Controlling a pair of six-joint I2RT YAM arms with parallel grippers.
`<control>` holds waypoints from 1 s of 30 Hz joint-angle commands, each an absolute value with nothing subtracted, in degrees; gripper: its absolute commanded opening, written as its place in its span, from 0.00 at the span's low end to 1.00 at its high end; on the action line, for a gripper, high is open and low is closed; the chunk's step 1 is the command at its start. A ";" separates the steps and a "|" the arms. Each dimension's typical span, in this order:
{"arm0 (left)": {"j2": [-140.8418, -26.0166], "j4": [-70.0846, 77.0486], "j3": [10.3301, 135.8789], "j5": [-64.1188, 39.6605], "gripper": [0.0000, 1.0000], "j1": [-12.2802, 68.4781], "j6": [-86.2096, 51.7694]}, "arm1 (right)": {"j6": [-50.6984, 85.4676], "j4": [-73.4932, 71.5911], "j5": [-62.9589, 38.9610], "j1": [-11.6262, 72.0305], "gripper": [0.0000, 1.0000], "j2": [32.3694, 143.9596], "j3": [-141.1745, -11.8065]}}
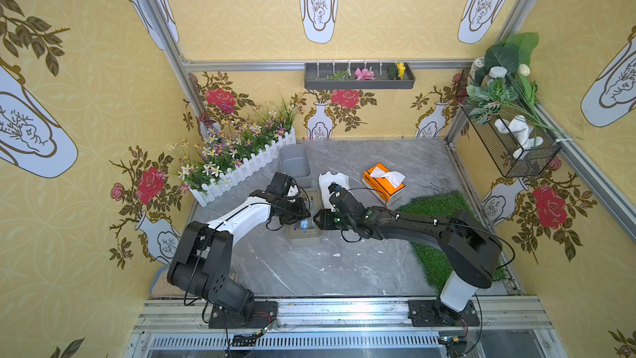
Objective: Put the tissue paper into the tissue box
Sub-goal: Place the paper towel in the tissue box.
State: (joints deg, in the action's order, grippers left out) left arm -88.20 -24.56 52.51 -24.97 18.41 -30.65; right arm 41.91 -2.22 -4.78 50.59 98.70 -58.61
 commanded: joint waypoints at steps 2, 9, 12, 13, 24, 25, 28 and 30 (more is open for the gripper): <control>-88.25 -29.61 52.60 -20.97 0.28 19.44 -28.84 | 40.93 -7.34 -4.22 49.55 0.52 97.20 -56.75; -88.42 -29.79 52.73 -20.10 0.27 20.30 -29.09 | 41.00 -19.26 -10.06 45.17 0.33 94.55 -53.30; -88.36 -29.79 53.08 -20.00 0.27 20.61 -29.27 | 40.75 -23.65 -15.53 43.01 0.21 96.75 -54.21; -88.34 -29.80 53.19 -19.88 0.27 20.68 -29.34 | 41.56 -25.97 -18.15 42.03 0.17 98.25 -54.75; -86.64 -29.00 52.38 -19.24 0.24 21.35 -31.20 | 49.78 -46.18 -28.62 39.78 0.01 111.25 -62.51; -86.57 -28.92 52.38 -19.21 0.24 21.36 -31.29 | 49.59 -46.08 -28.50 39.98 0.01 111.31 -62.86; -86.81 -28.39 52.47 -19.23 0.24 21.53 -31.62 | 50.64 -46.74 -28.04 40.08 0.01 111.20 -62.74; -87.22 -28.24 52.69 -19.17 0.24 21.76 -31.73 | 49.97 -42.50 -27.86 40.39 0.01 111.63 -63.56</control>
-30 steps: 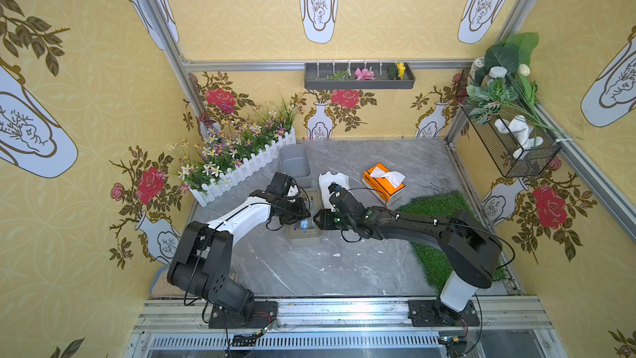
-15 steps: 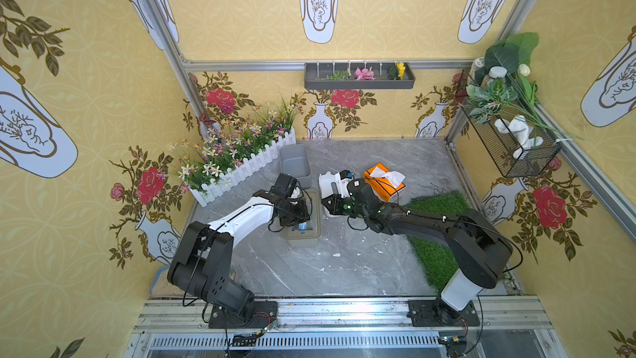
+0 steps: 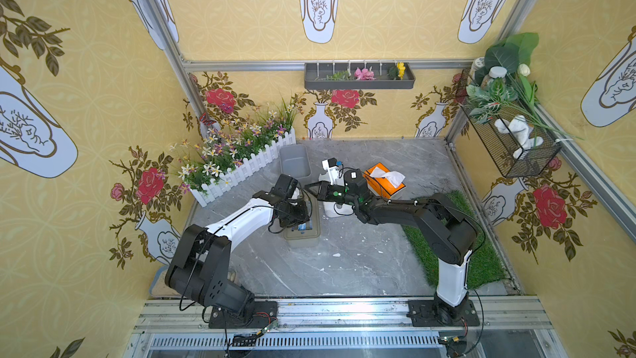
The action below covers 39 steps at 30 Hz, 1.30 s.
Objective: Put the tissue paper into the tissue box
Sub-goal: Place the paper towel in the tissue box.
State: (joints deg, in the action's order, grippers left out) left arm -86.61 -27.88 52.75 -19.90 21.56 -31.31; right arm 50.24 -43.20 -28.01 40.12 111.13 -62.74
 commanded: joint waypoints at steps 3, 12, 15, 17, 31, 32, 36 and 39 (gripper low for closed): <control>-87.61 -28.12 52.82 -19.15 0.24 21.97 -31.90 | 49.75 -31.56 -25.65 40.99 0.00 113.97 -64.36; -87.30 -28.26 52.60 -18.57 0.23 21.97 -32.43 | 44.85 -12.96 -18.88 42.26 0.00 114.48 -67.60; -86.13 -29.03 53.30 -18.11 0.24 21.97 -32.19 | 43.57 -10.42 -18.04 42.34 0.01 114.16 -68.83; -85.01 -29.82 54.04 -17.64 0.28 21.97 -31.95 | 43.03 -9.18 -17.71 42.53 0.02 114.34 -69.47; -78.28 -33.58 56.10 -13.78 0.48 21.97 -29.88 | 40.52 -7.59 -16.17 43.82 0.17 112.29 -71.40; -77.69 -33.34 55.83 -13.80 0.48 21.93 -29.97 | 40.57 -8.22 -16.48 43.78 0.18 112.12 -71.25; -74.84 -31.12 53.83 -15.15 0.52 21.09 -31.00 | 39.50 -9.38 -18.14 43.64 0.21 111.47 -71.74; -72.84 -29.39 52.17 -15.82 0.55 21.01 -31.57 | 38.60 -9.98 -18.96 43.53 0.24 110.68 -72.26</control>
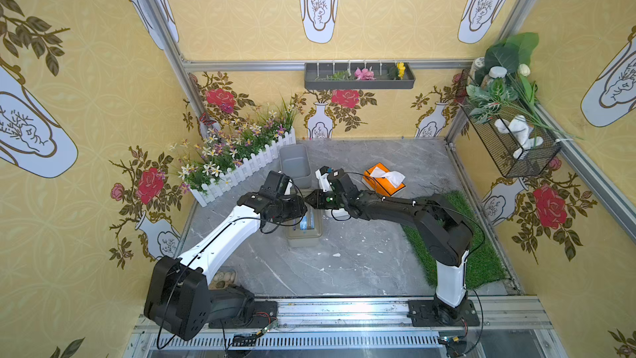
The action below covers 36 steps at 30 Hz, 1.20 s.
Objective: Put the tissue paper into the tissue box
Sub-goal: Place the paper towel in the tissue box.
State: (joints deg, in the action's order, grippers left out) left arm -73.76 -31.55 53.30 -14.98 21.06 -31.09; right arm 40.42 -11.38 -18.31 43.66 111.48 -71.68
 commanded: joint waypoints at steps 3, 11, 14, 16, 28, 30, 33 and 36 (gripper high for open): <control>-71.43 -29.00 51.18 -15.82 0.56 20.75 -31.97 | 38.33 -10.50 -19.89 43.33 0.25 110.39 -73.11; -67.42 -26.44 48.31 -18.49 0.43 18.92 -33.87 | 39.07 -13.20 -22.86 42.83 0.27 111.36 -74.36; -64.72 -24.57 47.43 -20.54 0.38 18.29 -35.15 | 38.81 -13.61 -22.76 42.46 0.21 110.62 -74.92; -63.02 -24.30 47.03 -21.16 0.34 18.33 -35.66 | 38.24 -13.22 -23.16 42.10 0.17 110.33 -76.06; -61.81 -17.14 29.71 -23.39 0.17 18.33 -48.79 | 42.11 -13.09 -25.65 39.79 0.09 118.24 -74.70; -61.39 -15.78 26.71 -23.25 0.15 18.33 -50.16 | 41.86 -12.52 -25.00 39.81 0.09 118.20 -74.41; -58.96 -15.73 25.92 -22.98 0.15 18.30 -50.49 | 41.50 -12.29 -24.11 39.73 0.09 117.02 -73.74; -56.52 -16.29 27.49 -21.96 0.17 18.33 -50.14 | 40.72 -11.76 -23.91 39.73 0.09 116.13 -73.91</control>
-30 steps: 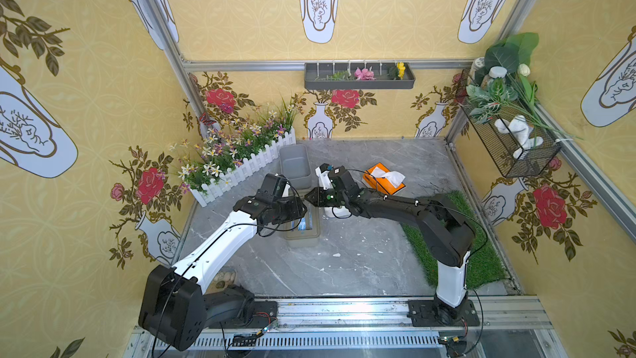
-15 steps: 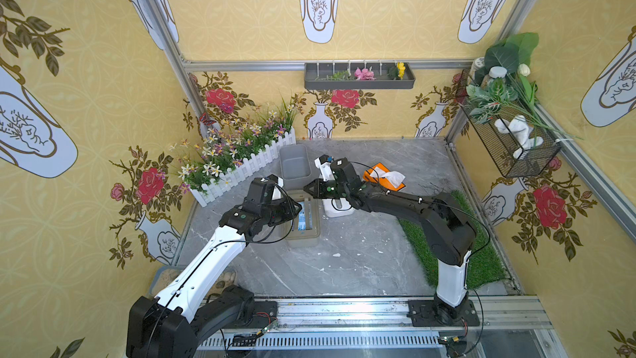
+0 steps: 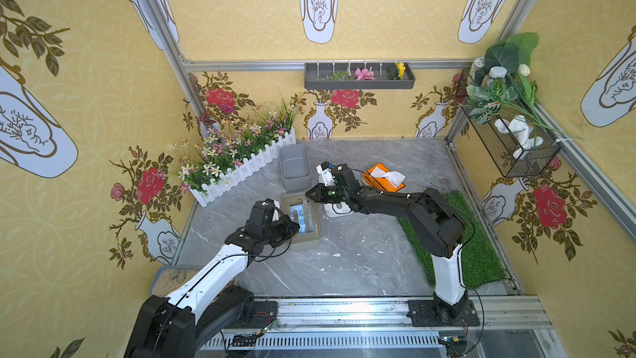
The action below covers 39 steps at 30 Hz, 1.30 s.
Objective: Put the tissue paper into the tissue box
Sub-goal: Place the paper towel in the tissue box, then adjust the tissue box at the center of the board.
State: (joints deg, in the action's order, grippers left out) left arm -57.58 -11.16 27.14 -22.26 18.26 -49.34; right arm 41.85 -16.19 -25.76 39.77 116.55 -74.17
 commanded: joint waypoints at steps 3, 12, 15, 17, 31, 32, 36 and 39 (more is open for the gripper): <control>-56.07 -16.97 30.55 -22.08 0.22 18.29 -49.47 | 40.11 -11.40 -24.02 39.98 0.10 115.46 -74.62; -54.41 -27.84 45.25 -15.89 0.62 15.56 -44.09 | 25.57 12.07 -13.60 49.19 0.37 113.44 -87.41; -53.26 -32.30 46.61 -11.60 0.66 11.62 -43.94 | 22.76 20.72 -7.34 53.01 0.41 114.24 -91.87; -51.88 -34.91 46.44 -7.80 0.68 8.36 -44.81 | 21.50 26.64 -3.03 55.67 0.43 115.61 -95.92; -52.29 -34.05 40.10 -13.86 0.80 -7.12 -46.19 | 20.30 50.88 14.44 64.51 0.46 128.29 -118.84; -52.37 -33.85 40.00 -13.84 0.80 -7.25 -45.93 | 20.26 50.97 14.59 64.60 0.45 128.55 -119.36; -52.47 -33.56 40.00 -14.12 0.80 -7.55 -45.44 | 20.48 51.52 14.33 65.03 0.43 129.95 -121.54; -52.65 -33.49 40.08 -14.28 0.80 -7.65 -45.44 | 20.35 52.25 14.50 65.63 0.42 130.91 -123.25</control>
State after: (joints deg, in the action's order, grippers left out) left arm -52.45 -34.20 40.29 -13.56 -7.51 -46.30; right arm 20.69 50.41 13.06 65.17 130.23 -122.02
